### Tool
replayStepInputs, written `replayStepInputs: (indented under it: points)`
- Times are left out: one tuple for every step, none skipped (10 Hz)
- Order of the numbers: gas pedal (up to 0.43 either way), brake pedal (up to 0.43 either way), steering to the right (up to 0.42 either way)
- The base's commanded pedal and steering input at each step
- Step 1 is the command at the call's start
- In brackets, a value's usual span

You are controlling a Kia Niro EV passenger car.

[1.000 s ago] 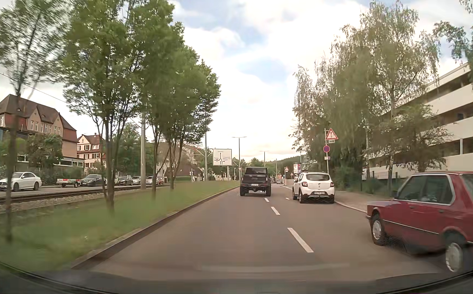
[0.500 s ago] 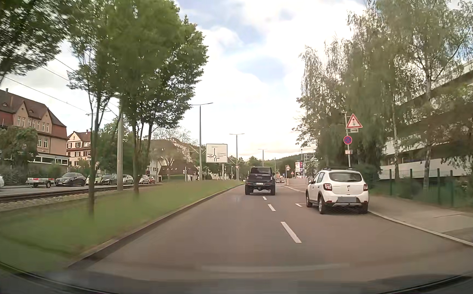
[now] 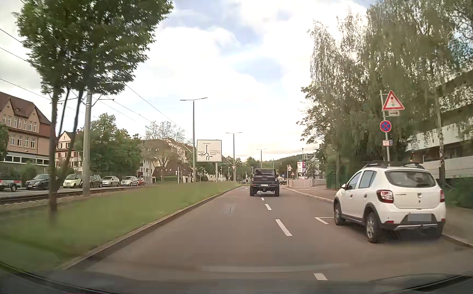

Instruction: Follow the waypoints while adhering to traffic rules and regulations

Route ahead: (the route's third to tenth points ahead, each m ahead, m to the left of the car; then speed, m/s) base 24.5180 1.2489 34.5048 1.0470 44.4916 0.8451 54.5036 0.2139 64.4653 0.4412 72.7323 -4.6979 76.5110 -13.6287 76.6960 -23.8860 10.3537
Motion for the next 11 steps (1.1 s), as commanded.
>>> replayStepInputs:
  points:
    - [0.087, 0.000, 0.011]
    - [0.087, 0.000, 0.017]
    - [0.087, 0.000, 0.023]
    - [0.087, 0.000, 0.030]
    - [0.087, 0.000, 0.035]
    - [0.087, 0.000, 0.042]
    - [0.087, 0.000, 0.044]
    - [0.087, 0.000, 0.044]
    - [0.087, 0.000, 0.043]
    - [0.087, 0.000, 0.043]
    - [0.087, 0.000, 0.040]
